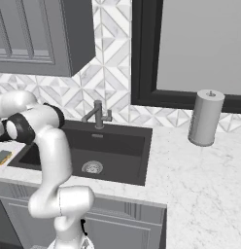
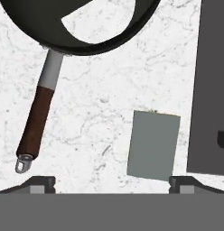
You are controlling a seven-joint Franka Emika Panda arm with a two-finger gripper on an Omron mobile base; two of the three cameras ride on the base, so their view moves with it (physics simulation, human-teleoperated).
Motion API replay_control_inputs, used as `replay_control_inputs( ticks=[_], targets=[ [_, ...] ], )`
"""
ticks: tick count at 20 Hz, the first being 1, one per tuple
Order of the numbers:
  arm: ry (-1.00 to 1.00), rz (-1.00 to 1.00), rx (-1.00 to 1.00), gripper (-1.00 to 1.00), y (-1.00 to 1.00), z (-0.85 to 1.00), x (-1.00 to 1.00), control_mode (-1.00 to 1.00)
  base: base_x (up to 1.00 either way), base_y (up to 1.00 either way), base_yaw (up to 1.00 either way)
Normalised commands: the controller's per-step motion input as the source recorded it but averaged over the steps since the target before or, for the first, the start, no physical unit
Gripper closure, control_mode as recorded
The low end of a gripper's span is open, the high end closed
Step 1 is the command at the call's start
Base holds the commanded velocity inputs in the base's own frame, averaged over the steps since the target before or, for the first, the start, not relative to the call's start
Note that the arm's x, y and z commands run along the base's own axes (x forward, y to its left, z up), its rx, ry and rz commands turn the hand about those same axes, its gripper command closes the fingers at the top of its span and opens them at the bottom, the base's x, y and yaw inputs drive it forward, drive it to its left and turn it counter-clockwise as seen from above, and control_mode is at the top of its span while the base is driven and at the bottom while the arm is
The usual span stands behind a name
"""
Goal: Pick the pan and sponge and place them into the sink. Then turn on the water.
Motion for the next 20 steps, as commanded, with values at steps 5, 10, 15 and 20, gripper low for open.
replay_control_inputs(
  ticks=[5, 10, 15, 20],
  targets=[
    [0.00, -0.01, -0.01, -1.00, 0.42, -0.19, 0.00, -1.00, 0.00, 0.00, 0.00],
    [0.00, 0.00, 0.00, -1.00, 0.28, -0.18, 0.02, -1.00, 0.00, 0.00, 0.00],
    [0.00, 0.00, 0.00, -1.00, 0.10, -0.15, 0.05, -1.00, 0.00, 0.00, 0.00],
    [0.00, 0.00, 0.00, -1.00, 0.09, -0.25, 0.05, -1.00, 0.00, 0.00, 0.00]
  ],
)
